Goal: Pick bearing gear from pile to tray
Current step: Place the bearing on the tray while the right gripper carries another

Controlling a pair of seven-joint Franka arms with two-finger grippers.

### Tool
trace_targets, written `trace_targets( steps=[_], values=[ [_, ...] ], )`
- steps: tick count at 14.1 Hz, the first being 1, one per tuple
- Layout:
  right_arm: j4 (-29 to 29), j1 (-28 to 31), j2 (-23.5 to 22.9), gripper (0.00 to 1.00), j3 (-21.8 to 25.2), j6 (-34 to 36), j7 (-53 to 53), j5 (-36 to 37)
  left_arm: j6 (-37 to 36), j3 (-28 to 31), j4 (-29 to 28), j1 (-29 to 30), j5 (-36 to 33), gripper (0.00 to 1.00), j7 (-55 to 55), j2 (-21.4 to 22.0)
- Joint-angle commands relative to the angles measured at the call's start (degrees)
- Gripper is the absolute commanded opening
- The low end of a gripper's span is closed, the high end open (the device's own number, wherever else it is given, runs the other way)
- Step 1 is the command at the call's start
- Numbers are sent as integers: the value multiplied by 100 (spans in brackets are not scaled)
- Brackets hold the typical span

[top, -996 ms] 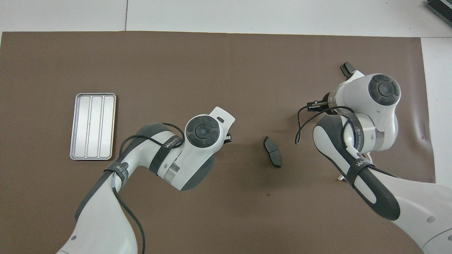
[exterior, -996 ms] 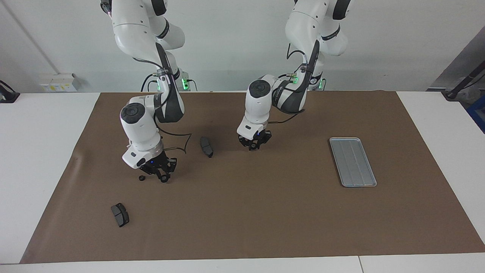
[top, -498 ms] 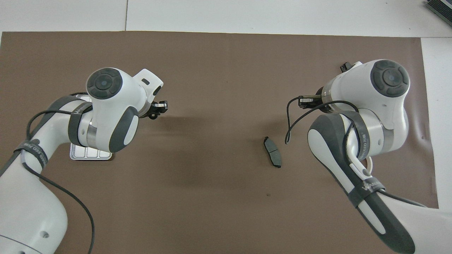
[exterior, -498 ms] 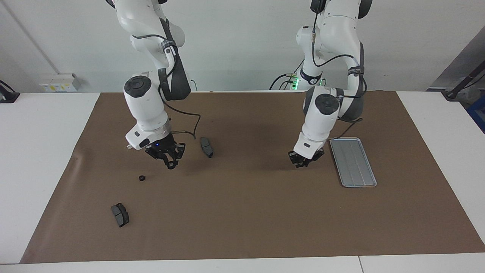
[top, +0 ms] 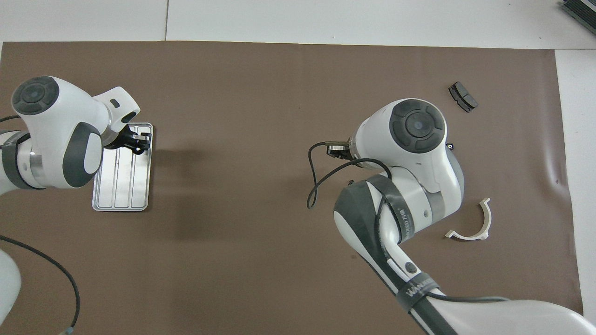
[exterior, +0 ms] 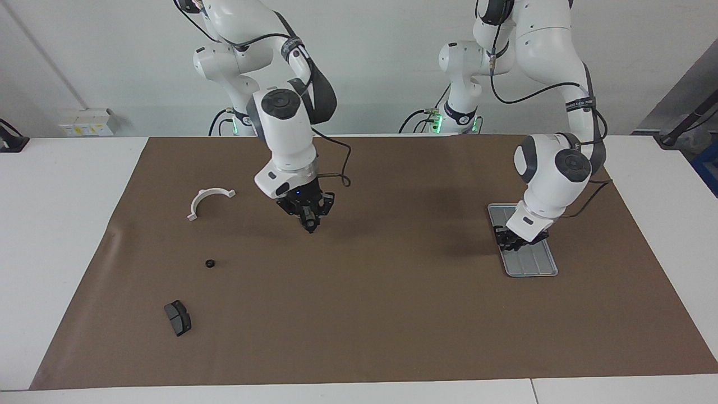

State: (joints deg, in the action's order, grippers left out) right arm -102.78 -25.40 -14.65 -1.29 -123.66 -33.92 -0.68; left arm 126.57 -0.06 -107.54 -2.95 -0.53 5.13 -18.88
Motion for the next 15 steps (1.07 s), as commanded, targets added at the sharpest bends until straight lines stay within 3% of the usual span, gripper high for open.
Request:
trace_targets(
  steps=[1, 2, 6, 8, 15],
  values=[
    [250, -394, -389, 0, 6, -210, -649, -55, -62, -73, -206, 277, 62, 29, 506, 165],
    [267, -535, -512, 0, 6, -255, -851, -46, -45, -73, -250, 286, 62, 29, 516, 191],
    [478, -1080, -1153, 0, 6, -791, -1599, 59, -62, -73, -294, 286, 62, 46, 524, 209],
    [452, -1151, -1242, 0, 6, -967, -1741, 120, -62, -82, -294, 269, 62, 56, 524, 209],
    [101, -1257, -1313, 0, 14, -976, -1794, 420, -62, -100, -119, 41, 484, 58, 428, 165]
  ],
)
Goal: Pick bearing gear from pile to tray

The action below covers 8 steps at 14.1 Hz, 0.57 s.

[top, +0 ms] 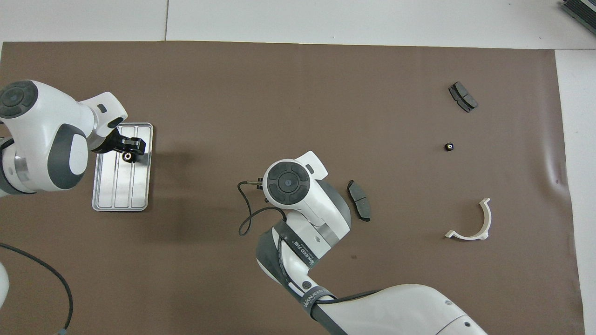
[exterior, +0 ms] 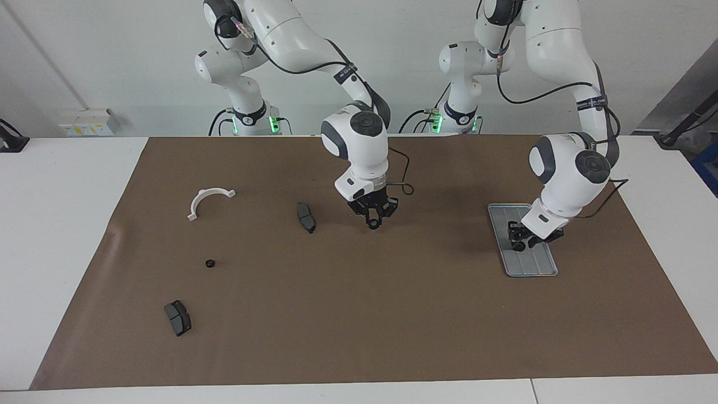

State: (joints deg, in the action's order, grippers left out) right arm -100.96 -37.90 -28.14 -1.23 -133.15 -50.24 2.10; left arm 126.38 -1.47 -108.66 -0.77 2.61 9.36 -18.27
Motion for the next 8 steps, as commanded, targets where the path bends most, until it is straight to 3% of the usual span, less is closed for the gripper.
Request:
trace_targets(
  steps=[1, 2, 3, 4, 5, 8],
  values=[
    [-125, -7, 45, 0, 9, -27, -162, 142, -52, 42, 20, -230, 187, 57, -56, 95],
    [-187, -7, 63, 1, 9, -70, -162, 150, -52, 42, 37, -327, 205, 57, -213, 86],
    [-274, -7, 72, 10, 9, -184, -153, 150, -17, 51, 38, -476, 214, 57, -467, 86],
    [-301, -7, 72, 44, 9, -237, -153, 150, 18, 51, 38, -616, 205, 57, -722, 78],
    [-275, -7, 72, 99, 9, -212, -171, 150, 19, 51, 55, -748, 205, 57, -968, 78],
    [-205, -16, 80, 100, 17, -159, -197, 159, 27, 59, 64, -1205, 205, 57, -1662, 77]
  ],
)
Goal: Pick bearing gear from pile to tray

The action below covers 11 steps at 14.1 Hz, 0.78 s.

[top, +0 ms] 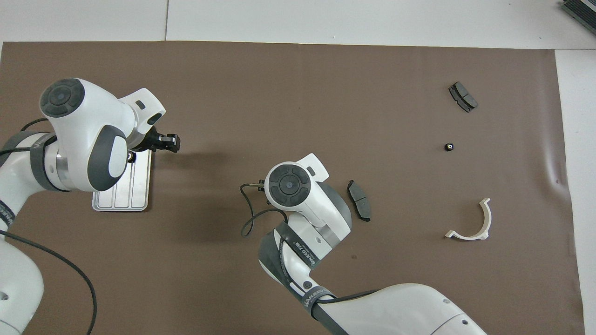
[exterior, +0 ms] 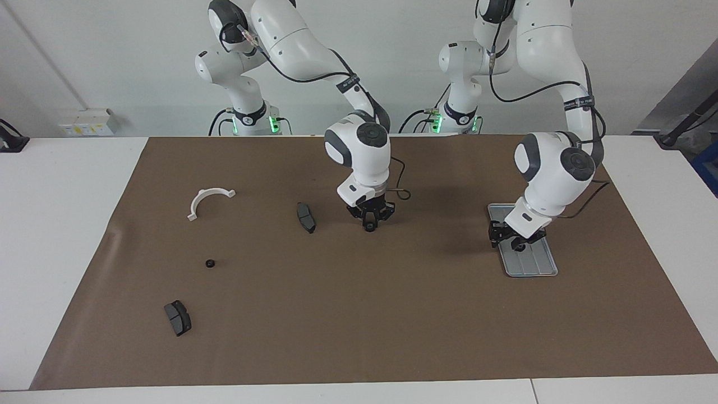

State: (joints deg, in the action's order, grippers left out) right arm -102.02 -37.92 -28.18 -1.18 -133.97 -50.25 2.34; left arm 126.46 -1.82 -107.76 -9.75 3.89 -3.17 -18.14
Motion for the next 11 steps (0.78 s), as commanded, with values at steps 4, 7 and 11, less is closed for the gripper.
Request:
trace_targets(
  steps=[4, 7, 11],
  values=[
    [-116, 170, 531, 100, 83, 89, -135, 136, 186, 111, -61, -1019, 68, 56, -1526, 56],
    [-125, 740, 980, 100, 74, 441, 469, 258, 256, 111, -44, -1493, 33, 55, -2177, 13],
    [-125, 1619, 1289, 100, 65, 766, 2023, 259, 257, 120, 105, -2126, -11, 54, -2950, -171]
  ],
)
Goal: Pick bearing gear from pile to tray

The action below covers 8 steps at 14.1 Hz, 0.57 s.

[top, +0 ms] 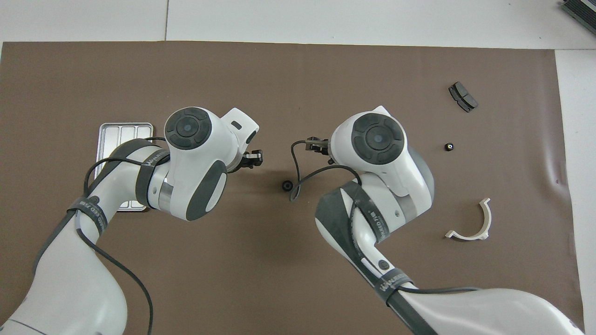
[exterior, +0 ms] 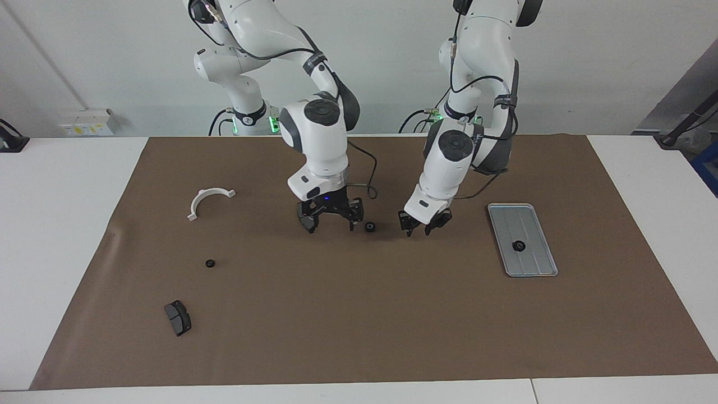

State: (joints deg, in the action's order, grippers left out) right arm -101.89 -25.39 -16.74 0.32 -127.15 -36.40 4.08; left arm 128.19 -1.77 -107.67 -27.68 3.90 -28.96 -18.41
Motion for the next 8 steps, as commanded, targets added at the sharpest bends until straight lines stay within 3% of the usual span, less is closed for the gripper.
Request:
trace_targets(
  steps=[1, 8],
  values=[
    [-138, 585, 145, 100, -85, 77, 1017, 84, 84, 115, 210, -448, -91, 54, -591, -241],
    [-358, 1983, 57, 100, -102, -20, 3513, 66, 84, 124, 704, -950, -127, 54, -1471, -663]
  ],
)
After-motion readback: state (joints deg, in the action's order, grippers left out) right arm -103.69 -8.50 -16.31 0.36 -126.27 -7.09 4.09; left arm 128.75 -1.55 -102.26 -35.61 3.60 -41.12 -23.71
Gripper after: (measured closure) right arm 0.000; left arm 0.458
